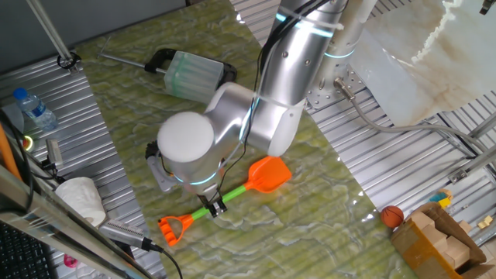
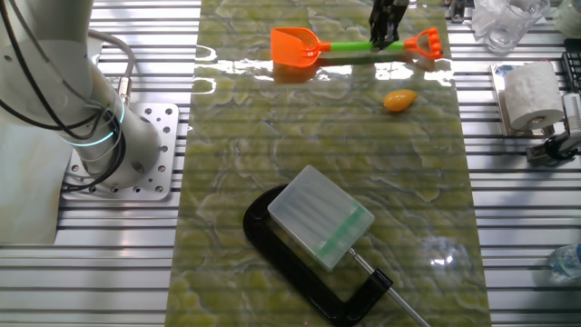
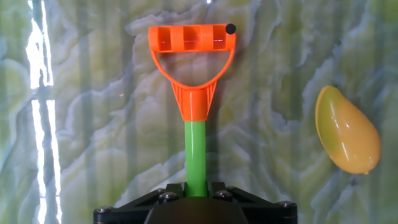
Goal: Use a shovel to scoop up an object
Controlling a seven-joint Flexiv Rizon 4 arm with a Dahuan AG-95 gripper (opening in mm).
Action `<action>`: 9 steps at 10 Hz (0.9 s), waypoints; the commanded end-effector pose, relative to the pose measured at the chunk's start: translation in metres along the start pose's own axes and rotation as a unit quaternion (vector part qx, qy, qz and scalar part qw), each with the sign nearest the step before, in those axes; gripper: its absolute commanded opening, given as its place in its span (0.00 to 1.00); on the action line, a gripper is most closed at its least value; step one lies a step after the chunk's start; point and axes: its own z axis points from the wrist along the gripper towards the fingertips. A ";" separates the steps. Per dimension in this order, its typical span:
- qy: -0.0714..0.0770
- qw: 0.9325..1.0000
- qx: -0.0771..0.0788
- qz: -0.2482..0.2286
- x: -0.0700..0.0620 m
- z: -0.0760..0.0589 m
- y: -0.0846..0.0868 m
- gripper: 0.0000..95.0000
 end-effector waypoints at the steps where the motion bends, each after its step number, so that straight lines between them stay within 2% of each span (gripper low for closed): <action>1: -0.020 0.999 0.000 -0.047 -0.004 -0.031 0.004 0.00; 2: -0.034 0.996 0.003 -0.080 -0.003 -0.041 0.006 0.00; 3: -0.043 0.994 0.004 -0.104 -0.003 -0.047 0.006 0.00; 4: -0.063 0.985 0.000 -0.158 -0.002 -0.059 0.008 0.00; 5: -0.081 0.979 -0.009 -0.185 -0.001 -0.069 0.009 0.00; 6: -0.092 0.973 -0.011 -0.209 0.001 -0.080 0.011 0.00; 7: -0.101 0.965 -0.007 -0.243 0.003 -0.087 0.012 0.00; 8: -0.116 0.956 -0.013 -0.268 0.004 -0.092 0.013 0.00; 9: -0.136 0.949 -0.027 -0.282 0.005 -0.096 0.014 0.00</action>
